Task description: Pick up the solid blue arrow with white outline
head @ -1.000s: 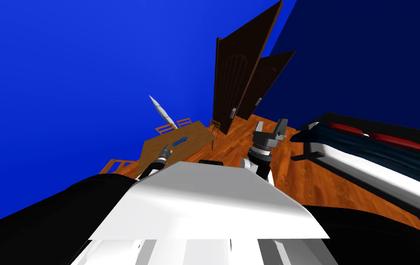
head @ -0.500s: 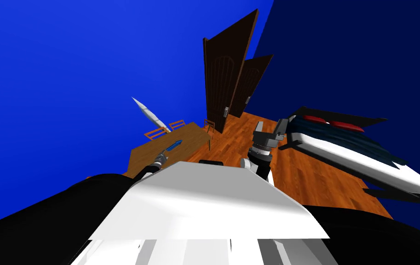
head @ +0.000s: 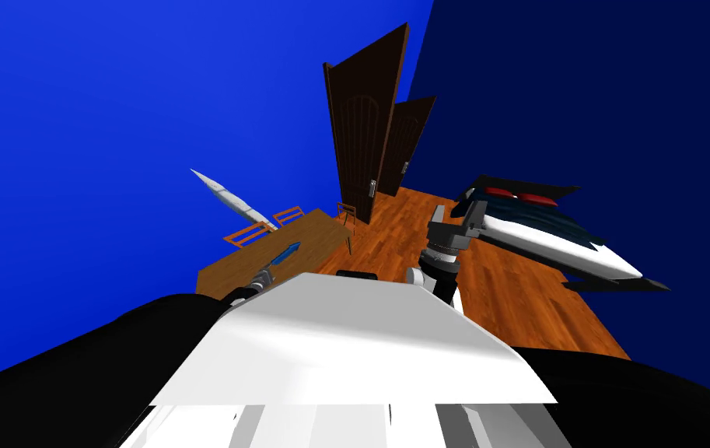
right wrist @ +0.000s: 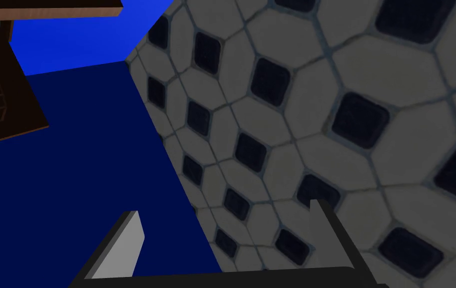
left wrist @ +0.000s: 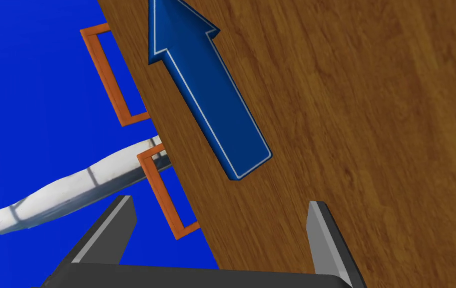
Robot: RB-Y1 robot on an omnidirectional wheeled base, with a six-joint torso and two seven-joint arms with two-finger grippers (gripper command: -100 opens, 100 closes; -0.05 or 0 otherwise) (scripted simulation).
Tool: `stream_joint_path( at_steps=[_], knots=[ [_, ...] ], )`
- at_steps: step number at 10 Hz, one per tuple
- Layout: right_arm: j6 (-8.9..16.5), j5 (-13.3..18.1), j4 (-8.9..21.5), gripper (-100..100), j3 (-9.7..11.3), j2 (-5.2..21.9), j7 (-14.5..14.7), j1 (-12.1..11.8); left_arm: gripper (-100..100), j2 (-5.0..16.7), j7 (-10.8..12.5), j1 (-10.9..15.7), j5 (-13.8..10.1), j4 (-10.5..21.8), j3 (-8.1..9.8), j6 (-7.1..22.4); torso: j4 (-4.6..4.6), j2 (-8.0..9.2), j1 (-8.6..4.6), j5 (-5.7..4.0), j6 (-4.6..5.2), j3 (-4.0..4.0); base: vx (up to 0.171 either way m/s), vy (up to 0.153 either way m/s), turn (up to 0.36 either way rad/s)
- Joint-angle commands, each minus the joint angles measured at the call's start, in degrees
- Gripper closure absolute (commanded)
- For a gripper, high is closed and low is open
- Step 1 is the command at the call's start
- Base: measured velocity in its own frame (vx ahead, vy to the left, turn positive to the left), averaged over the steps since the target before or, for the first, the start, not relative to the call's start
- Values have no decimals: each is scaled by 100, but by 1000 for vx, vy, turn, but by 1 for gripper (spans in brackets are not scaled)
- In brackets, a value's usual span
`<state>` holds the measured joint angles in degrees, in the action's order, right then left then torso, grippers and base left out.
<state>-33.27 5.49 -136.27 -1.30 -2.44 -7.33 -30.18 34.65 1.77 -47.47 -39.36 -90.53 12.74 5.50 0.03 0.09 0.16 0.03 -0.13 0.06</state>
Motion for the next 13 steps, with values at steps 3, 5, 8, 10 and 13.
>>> stream_joint_path(
  at_steps=[3,5,8,10,13],
  knots=[
    [0,0,0,0,0,0,0,0,-100,297,-77,-49,-573,665,118,436,-1,-2,4,0,1,-1,11,23,-300],
    [0,0,0,0,0,0,0,0,-100,419,-113,-81,-834,1015,192,688,-1,-4,10,2,3,-2,7,39,-338],
    [0,0,0,0,0,0,0,0,-100,529,-147,-105,-1083,1338,266,1024,0,-3,2,1,-1,-2,4,28,-181],
    [0,0,0,0,0,0,0,0,-100,626,-181,-121,-1317,1553,337,1372,0,-4,8,2,1,-2,2,41,-313],
    [0,0,0,0,0,1,0,1,-100,707,-214,-131,-1541,1916,401,1660,0,-3,16,3,6,-1,-5,47,-284]
  ],
)
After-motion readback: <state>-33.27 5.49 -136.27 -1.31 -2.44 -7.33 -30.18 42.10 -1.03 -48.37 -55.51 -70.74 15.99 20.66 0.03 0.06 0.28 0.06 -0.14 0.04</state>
